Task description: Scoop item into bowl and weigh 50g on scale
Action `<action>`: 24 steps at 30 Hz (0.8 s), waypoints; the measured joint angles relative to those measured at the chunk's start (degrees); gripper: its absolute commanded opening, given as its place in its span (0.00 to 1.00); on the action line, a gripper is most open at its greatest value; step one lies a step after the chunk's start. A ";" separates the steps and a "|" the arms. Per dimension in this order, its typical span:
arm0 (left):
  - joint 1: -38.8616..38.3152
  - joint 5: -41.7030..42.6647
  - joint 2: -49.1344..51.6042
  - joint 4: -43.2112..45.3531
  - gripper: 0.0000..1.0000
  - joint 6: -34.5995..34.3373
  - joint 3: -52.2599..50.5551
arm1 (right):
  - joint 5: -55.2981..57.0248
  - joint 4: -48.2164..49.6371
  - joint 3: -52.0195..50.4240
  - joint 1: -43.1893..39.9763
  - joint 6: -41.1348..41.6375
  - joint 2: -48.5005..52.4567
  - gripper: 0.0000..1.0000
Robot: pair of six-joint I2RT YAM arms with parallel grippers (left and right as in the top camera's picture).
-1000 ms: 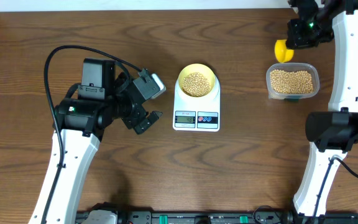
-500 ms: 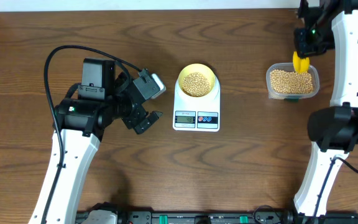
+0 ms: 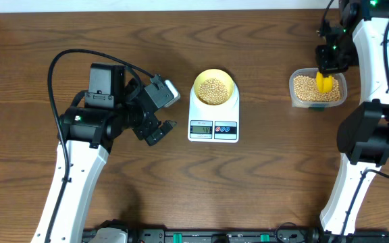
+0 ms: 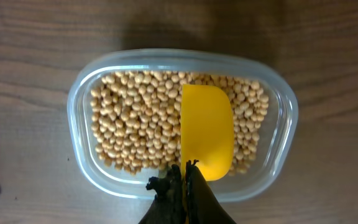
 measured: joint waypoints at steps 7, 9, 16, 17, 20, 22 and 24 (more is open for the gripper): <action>0.00 0.00 0.00 0.00 0.98 0.00 0.00 | -3.85 1.77 -1.27 -0.48 0.00 0.00 0.01; 0.00 0.00 0.00 0.00 0.98 0.00 0.00 | -4.33 1.99 -1.92 -0.70 0.00 0.00 0.01; 0.00 0.00 0.00 0.00 0.98 0.00 0.00 | -7.26 3.34 -4.39 -0.74 -0.26 0.00 0.01; 0.00 0.00 0.00 0.00 0.98 0.00 0.00 | -8.31 3.78 -5.31 -0.76 -0.46 0.00 0.01; 0.00 0.00 0.00 0.00 0.98 0.00 0.00 | -10.34 4.17 -6.97 -0.76 -0.83 0.00 0.01; 0.00 0.00 0.00 0.00 0.97 0.00 0.00 | -10.97 4.22 -7.32 -0.76 -0.98 0.00 0.01; 0.00 0.00 0.00 0.00 0.97 0.00 0.00 | -11.26 4.17 -7.39 -0.92 -1.11 0.00 0.01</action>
